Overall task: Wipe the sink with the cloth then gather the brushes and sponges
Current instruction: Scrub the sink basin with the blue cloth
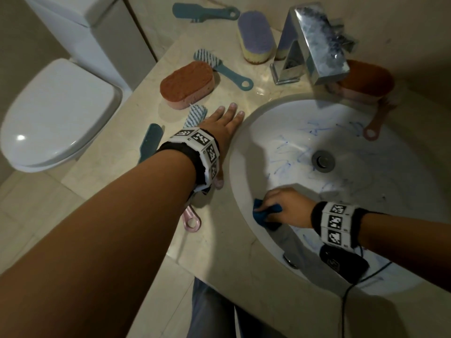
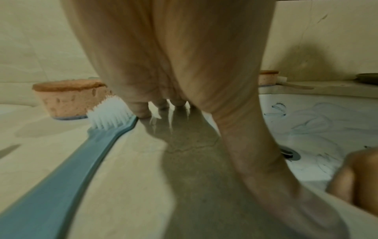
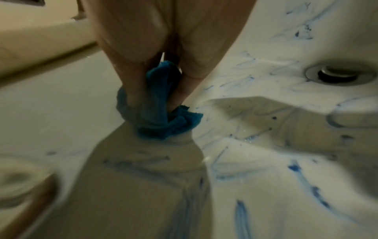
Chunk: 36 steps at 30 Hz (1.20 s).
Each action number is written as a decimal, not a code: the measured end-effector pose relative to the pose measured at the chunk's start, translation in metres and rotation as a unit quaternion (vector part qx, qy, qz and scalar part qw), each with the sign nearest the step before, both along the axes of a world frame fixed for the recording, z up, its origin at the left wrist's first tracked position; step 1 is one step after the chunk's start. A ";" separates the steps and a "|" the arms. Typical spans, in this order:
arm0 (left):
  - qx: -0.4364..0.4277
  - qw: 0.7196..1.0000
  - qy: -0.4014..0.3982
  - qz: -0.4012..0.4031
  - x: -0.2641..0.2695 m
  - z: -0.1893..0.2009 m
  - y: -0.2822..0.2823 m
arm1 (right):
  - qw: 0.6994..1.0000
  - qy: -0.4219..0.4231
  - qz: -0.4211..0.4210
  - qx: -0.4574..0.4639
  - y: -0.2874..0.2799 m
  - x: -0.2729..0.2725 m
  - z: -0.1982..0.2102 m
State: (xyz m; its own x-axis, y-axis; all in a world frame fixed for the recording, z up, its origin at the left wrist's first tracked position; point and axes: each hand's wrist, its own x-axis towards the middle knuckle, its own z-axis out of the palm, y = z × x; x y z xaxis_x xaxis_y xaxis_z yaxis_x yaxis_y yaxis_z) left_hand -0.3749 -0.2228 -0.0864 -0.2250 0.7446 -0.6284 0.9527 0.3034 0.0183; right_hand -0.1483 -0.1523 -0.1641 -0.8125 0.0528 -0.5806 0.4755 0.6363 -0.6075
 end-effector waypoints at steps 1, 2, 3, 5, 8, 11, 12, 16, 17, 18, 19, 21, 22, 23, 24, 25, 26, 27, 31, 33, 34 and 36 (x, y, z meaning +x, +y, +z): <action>0.002 1.000 0.001 0.000 -0.001 -0.001 0.000 | 1.000 0.004 -0.012 0.005 0.002 -0.008 -0.003; 0.002 1.000 0.000 0.000 -0.001 -0.001 0.000 | 1.000 0.002 -0.023 0.013 0.004 -0.017 -0.007; 0.001 1.000 -0.001 0.000 -0.001 -0.001 -0.001 | 0.999 0.004 -0.031 0.023 0.005 -0.024 -0.009; -0.002 1.000 -0.001 -0.001 -0.001 0.001 -0.001 | 0.999 0.012 -0.042 0.030 0.004 -0.026 -0.012; -0.002 1.000 0.008 -0.006 0.001 0.003 0.000 | 0.999 0.000 -0.028 -0.035 -0.002 0.002 0.000; -0.003 0.999 0.030 -0.024 0.004 0.004 0.001 | 0.995 -0.034 -0.012 -0.094 -0.005 0.018 0.005; -0.005 0.999 0.033 -0.025 0.005 0.005 0.001 | 0.996 -0.025 -0.017 -0.086 -0.004 0.015 0.003; -0.012 1.000 0.024 -0.006 0.003 0.003 0.002 | 0.995 0.077 -0.062 -0.014 -0.005 -0.002 -0.008; -0.013 1.000 0.022 -0.003 0.003 0.002 0.002 | 0.994 0.082 -0.064 -0.021 -0.006 0.001 -0.007; -0.013 1.000 0.021 -0.002 0.003 0.002 0.002 | 0.995 0.072 -0.057 -0.038 -0.006 0.007 -0.004; -0.011 1.000 0.020 -0.001 0.002 0.000 0.002 | 0.996 0.049 -0.037 -0.057 -0.006 0.015 0.000; -0.006 1.000 0.020 -0.002 0.002 -0.001 0.002 | 0.996 0.002 0.012 -0.083 -0.006 0.032 0.007; -0.004 1.000 0.020 -0.002 0.001 -0.002 0.002 | 0.996 -0.010 0.025 -0.088 -0.005 0.036 0.009; -0.005 1.000 0.019 -0.001 0.001 -0.002 0.002 | 0.995 -0.015 0.026 -0.092 -0.005 0.036 0.009; -0.006 1.000 0.018 0.000 0.001 -0.003 0.002 | 0.995 -0.015 0.019 -0.092 -0.004 0.032 0.008; -0.007 1.000 0.020 0.000 0.001 -0.003 0.002 | 0.996 -0.008 0.010 -0.087 -0.002 0.025 0.007; -0.008 1.000 0.022 -0.002 0.001 -0.002 0.002 | 0.997 0.003 0.000 -0.073 -0.002 0.016 0.004; -0.011 1.000 0.023 -0.003 0.001 -0.001 0.003 | 0.998 0.020 -0.010 -0.055 -0.001 0.009 0.003; -0.011 1.000 0.022 -0.002 0.003 0.002 0.002 | 0.999 0.015 -0.004 -0.052 -0.004 0.014 0.007; -0.012 1.000 0.018 -0.003 0.003 0.003 0.002 | 0.996 -0.018 0.027 -0.081 -0.006 0.029 0.015; -0.012 1.000 0.017 -0.002 0.003 0.003 0.001 | 0.995 -0.027 0.035 -0.089 -0.007 0.033 0.017; -0.012 1.000 0.014 0.001 0.003 0.003 0.001 | 0.997 -0.023 0.029 -0.069 -0.008 0.028 0.014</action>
